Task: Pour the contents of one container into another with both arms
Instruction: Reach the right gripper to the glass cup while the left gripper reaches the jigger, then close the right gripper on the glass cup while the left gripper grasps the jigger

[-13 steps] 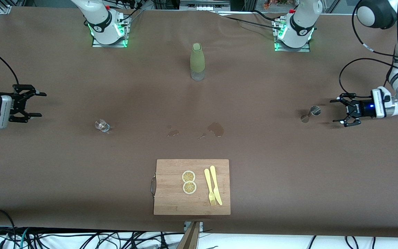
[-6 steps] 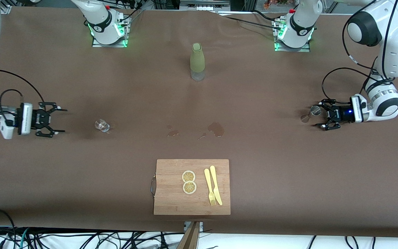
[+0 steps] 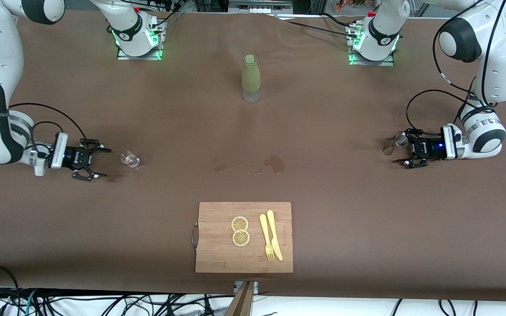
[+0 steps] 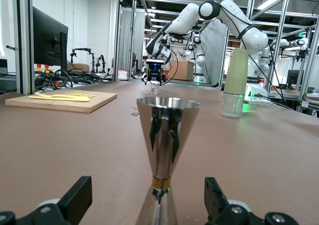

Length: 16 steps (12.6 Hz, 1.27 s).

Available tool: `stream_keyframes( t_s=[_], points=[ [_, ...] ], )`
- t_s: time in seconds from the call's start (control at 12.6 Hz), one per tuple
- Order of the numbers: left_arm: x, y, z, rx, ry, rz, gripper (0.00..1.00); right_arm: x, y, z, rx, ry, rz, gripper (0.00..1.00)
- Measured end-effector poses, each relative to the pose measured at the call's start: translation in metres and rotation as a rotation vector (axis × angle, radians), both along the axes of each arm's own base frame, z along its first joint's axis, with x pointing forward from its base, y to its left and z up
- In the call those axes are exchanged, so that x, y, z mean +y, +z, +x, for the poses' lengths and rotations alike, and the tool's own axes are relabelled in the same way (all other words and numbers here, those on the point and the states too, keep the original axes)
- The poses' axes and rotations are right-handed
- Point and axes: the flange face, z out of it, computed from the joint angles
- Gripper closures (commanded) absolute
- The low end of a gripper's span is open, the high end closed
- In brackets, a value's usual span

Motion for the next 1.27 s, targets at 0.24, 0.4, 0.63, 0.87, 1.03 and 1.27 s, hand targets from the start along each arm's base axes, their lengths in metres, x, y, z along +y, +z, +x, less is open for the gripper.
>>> stream_keyframes(
  t_s=[0.24,0.4,0.63,0.87,1.03,1.27],
  points=[
    [-0.002,0.002,0.004,-0.008,-0.008,-0.003,0.07,0.024,-0.029,-0.007,-0.032,0.033,0.051,0.0],
    [-0.003,0.002,0.004,-0.007,-0.009,-0.006,0.16,0.036,-0.038,-0.008,-0.035,0.029,0.078,0.0],
    [-0.005,-0.002,0.001,0.001,-0.013,-0.015,0.29,0.055,-0.045,-0.006,-0.039,0.025,0.116,0.0],
    [-0.005,-0.005,-0.001,0.008,-0.017,-0.016,0.32,0.066,-0.049,-0.006,-0.035,0.036,0.131,0.01],
    [-0.006,-0.005,-0.001,0.009,-0.019,-0.02,0.31,0.067,-0.049,-0.006,-0.035,0.037,0.132,0.07],
    [-0.007,-0.003,-0.002,0.011,-0.027,-0.035,0.38,0.07,-0.05,-0.006,-0.033,0.04,0.135,0.24]
  ],
)
